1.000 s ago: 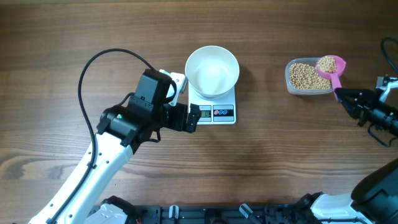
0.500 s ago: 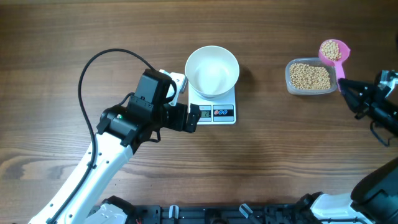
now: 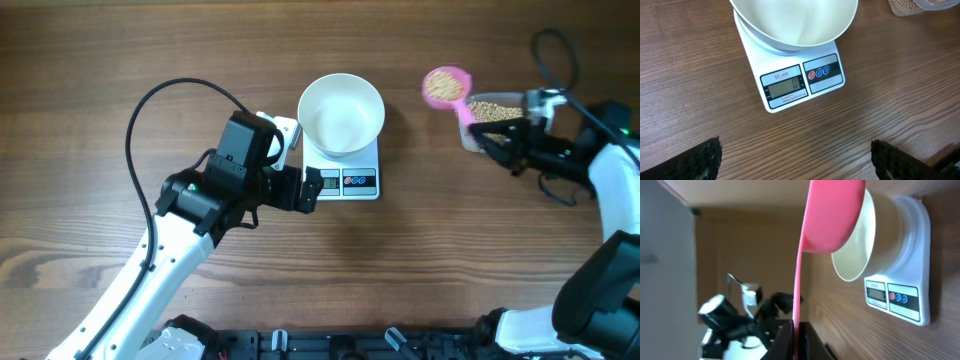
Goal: Scoop item into bowl and weigh 150g on scale
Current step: 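Lift the filled scoop with the right gripper and carry it over the bowl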
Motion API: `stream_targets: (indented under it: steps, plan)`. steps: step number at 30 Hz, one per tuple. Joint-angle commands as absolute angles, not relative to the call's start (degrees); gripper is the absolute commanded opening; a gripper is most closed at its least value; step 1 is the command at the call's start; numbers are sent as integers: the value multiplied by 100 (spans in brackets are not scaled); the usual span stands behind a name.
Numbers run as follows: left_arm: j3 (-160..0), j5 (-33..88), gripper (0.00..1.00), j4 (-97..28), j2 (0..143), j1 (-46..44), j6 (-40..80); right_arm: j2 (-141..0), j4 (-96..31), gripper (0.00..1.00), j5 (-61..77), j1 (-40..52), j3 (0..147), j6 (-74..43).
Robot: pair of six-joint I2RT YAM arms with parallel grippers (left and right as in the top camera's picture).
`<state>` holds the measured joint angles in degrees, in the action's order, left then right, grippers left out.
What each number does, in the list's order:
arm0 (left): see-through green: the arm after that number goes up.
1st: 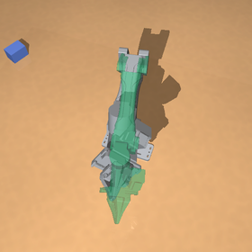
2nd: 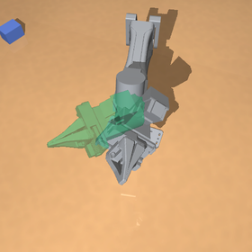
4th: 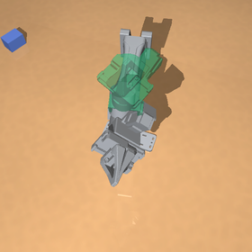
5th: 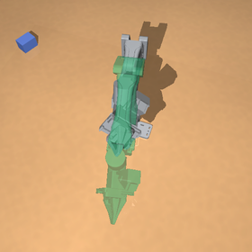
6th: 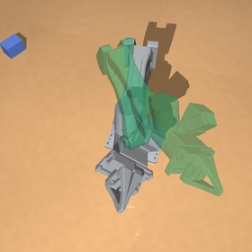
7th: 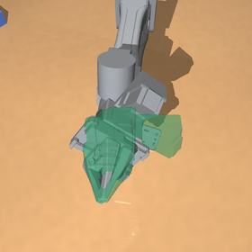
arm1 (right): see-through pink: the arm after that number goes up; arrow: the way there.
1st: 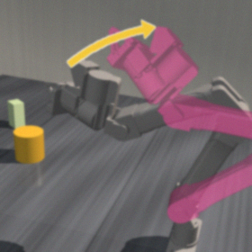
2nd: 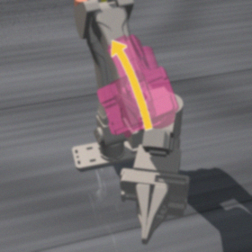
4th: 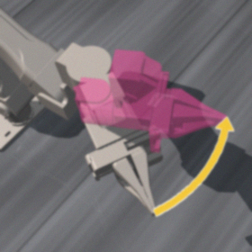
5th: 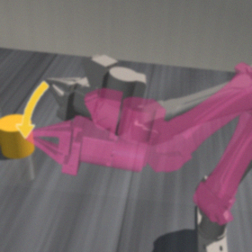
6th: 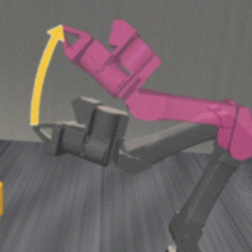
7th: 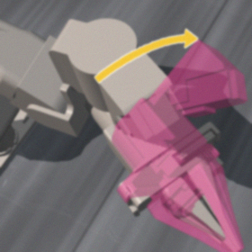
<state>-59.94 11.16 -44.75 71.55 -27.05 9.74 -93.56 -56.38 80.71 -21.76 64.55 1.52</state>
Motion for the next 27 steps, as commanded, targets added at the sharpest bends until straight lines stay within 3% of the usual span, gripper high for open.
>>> stream_targets:
  steps: [1, 12, 24, 27]
  plan:
    - [-6001, 1146, 100, -4460, 7102, -2722, 884, -9089, -5402, 5, 7378, -1712, 7011, -104]
    - [-6001, 1146, 100, -4460, 7102, -2722, 884, -8436, -4073, 4, 4584, 73, 7397, -746]
    - [-6001, 1146, 100, -4460, 7102, -2722, 884, -8497, -3942, 4, 3402, 849, 7380, -740]
    - [-6001, 1146, 100, -4460, 7102, -2722, 884, -8547, -3896, 4, 3301, 998, 7376, -132]
